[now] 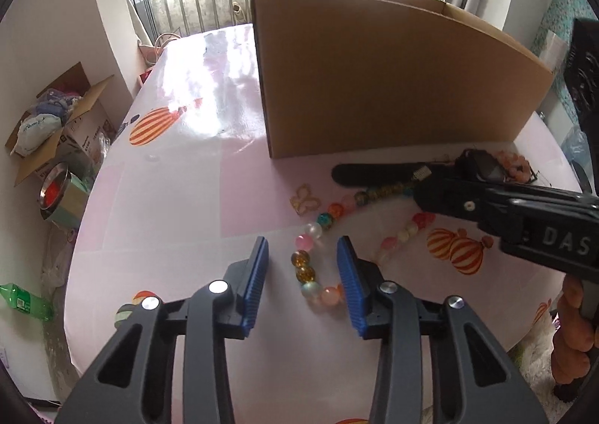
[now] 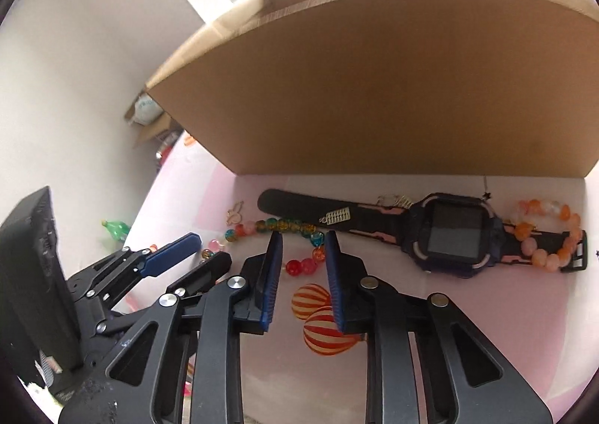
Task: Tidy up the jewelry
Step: 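Lower the right gripper onto the colourful bead necklace and close it, then lift the bead necklace with the right gripper and carry it over the box, then open the right gripper to drop the necklace into the box, then move the right gripper back toward the black smartwatch, then close the right gripper on the smartwatch face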
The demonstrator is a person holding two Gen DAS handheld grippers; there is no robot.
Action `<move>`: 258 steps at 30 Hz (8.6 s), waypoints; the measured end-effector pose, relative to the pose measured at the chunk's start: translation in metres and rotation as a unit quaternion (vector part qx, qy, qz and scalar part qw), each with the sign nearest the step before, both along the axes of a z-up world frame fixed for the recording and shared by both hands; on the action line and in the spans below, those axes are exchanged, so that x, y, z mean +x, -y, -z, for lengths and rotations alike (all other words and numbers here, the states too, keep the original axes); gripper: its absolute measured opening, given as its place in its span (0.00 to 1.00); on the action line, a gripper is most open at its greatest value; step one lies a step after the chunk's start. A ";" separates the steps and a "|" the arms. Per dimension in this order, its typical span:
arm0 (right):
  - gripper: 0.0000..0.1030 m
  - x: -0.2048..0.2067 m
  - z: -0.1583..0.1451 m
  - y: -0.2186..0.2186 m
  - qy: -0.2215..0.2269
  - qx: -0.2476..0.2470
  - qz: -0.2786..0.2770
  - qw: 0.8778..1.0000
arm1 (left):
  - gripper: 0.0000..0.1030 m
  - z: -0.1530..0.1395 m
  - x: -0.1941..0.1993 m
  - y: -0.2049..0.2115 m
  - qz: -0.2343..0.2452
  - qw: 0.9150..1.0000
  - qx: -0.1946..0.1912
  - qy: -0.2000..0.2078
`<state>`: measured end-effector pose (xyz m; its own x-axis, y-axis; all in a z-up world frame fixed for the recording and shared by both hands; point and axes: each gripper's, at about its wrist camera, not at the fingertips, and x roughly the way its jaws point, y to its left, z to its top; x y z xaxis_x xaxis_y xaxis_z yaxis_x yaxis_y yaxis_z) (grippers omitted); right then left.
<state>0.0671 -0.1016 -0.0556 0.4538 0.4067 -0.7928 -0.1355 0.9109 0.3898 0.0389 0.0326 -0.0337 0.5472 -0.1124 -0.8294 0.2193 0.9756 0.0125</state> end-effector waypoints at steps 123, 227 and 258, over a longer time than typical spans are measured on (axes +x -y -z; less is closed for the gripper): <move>0.92 -0.035 -0.133 0.042 0.213 -0.095 -0.008 0.972 | 0.83 -0.134 0.003 -0.011 -0.057 0.988 0.061 0.127; 0.40 -0.082 -0.021 0.093 0.093 -0.071 -0.002 0.993 | 0.06 -0.001 0.000 0.015 0.040 0.998 0.010 0.047; 0.53 -0.003 -0.014 0.055 0.088 -0.210 -0.213 0.950 | 0.14 -0.008 0.007 0.033 0.085 0.994 -0.031 0.055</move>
